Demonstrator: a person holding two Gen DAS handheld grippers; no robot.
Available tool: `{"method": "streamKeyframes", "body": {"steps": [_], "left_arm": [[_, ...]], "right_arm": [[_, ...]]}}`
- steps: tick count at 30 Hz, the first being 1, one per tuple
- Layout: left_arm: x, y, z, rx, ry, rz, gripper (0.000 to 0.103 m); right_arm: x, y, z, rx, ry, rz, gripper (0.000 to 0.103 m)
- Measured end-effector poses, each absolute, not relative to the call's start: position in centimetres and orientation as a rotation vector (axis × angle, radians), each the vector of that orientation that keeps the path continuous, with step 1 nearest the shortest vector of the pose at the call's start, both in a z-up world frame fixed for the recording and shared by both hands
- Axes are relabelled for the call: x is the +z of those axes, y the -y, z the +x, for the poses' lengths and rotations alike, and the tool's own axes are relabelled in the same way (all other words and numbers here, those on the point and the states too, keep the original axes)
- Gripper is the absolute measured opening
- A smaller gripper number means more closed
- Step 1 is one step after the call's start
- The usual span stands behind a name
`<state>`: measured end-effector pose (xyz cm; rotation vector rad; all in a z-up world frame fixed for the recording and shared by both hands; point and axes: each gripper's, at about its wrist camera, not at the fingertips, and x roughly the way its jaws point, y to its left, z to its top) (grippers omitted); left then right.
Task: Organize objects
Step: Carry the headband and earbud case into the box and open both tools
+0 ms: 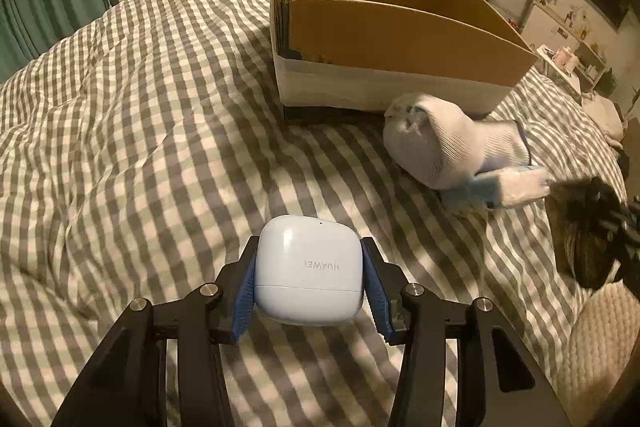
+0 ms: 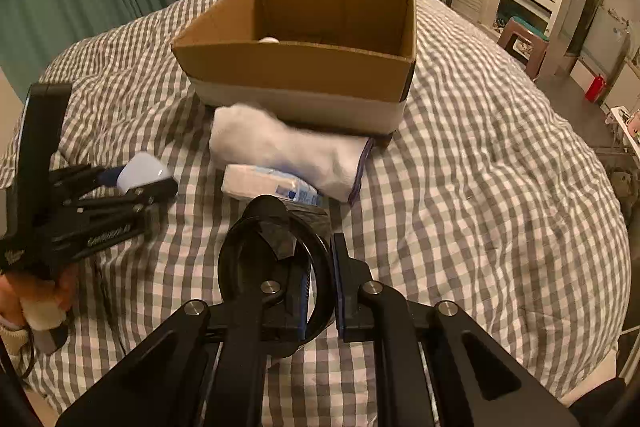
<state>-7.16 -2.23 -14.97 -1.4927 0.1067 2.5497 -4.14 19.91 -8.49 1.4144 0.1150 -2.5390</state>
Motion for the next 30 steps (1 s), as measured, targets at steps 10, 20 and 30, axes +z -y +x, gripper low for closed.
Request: {"method": "streamKeyframes", "body": {"steps": [10, 20, 30], "left_arm": [[-11.4, 0.7, -3.8, 2.538, -0.097, -1.406, 0.049], [-5.9, -0.2, -3.5, 2.577, -0.072, -1.262, 0.049], [-3.1, 0.9, -7.1, 2.592, -0.015, -1.219, 0.049]], "right_arm": [[-5.7, -19.6, -3.6, -2.591, -0.130, 1.313, 0.010], [-2.2, -19.0, -3.0, -2.642, -0.130, 1.199, 0.009], [1.2, -17.5, -4.8, -2.665, -0.111, 1.095, 0.009]]}}
